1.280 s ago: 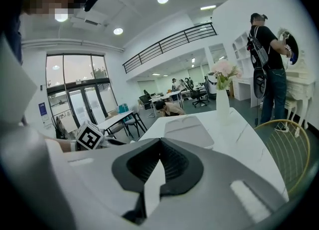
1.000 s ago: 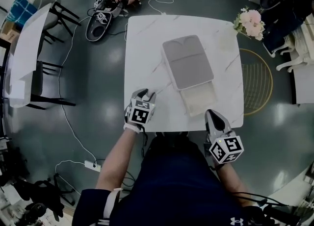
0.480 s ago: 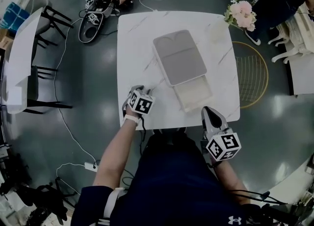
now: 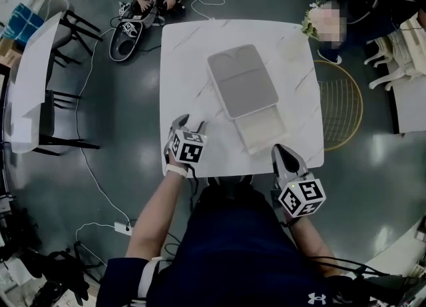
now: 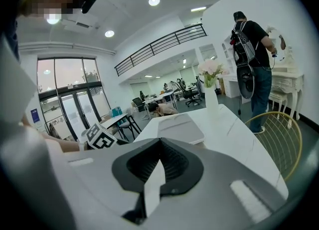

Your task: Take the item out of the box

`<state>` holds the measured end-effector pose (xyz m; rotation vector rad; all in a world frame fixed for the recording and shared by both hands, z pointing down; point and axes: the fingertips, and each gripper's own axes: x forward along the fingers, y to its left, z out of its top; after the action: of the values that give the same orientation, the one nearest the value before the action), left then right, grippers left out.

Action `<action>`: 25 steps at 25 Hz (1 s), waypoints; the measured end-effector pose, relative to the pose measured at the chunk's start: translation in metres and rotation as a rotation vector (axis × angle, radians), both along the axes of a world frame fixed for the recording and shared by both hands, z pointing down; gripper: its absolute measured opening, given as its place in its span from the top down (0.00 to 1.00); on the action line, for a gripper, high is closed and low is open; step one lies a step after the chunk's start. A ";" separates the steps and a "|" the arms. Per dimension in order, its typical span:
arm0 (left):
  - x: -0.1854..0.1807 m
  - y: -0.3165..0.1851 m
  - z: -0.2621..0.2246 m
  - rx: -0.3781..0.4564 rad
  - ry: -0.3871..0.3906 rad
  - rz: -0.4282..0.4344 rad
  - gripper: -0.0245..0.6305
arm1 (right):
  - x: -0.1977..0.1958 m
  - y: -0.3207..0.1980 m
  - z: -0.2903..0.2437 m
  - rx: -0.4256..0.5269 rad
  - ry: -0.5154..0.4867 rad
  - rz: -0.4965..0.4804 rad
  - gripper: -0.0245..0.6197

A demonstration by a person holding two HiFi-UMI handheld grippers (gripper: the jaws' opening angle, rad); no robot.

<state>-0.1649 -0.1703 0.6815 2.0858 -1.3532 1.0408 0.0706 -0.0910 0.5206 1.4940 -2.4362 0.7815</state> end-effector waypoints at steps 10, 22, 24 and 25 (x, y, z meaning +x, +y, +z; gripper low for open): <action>0.010 -0.007 -0.154 0.322 0.122 -0.020 0.62 | 0.010 -0.036 -0.031 0.105 -0.001 -0.021 0.96; 0.008 0.013 -0.292 0.674 0.254 -0.090 0.96 | -0.026 -0.083 -0.114 0.345 -0.002 -0.140 0.96; 0.007 0.017 -0.301 0.697 0.257 -0.103 0.96 | -0.032 -0.084 -0.129 0.385 -0.015 -0.150 0.96; 0.007 0.019 -0.305 0.706 0.260 -0.111 0.96 | -0.034 -0.084 -0.135 0.404 -0.020 -0.153 0.96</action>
<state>-0.1583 -0.1514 0.3769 2.4643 -1.8435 0.2252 0.0362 -0.1748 0.3856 1.3960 -2.8040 0.2850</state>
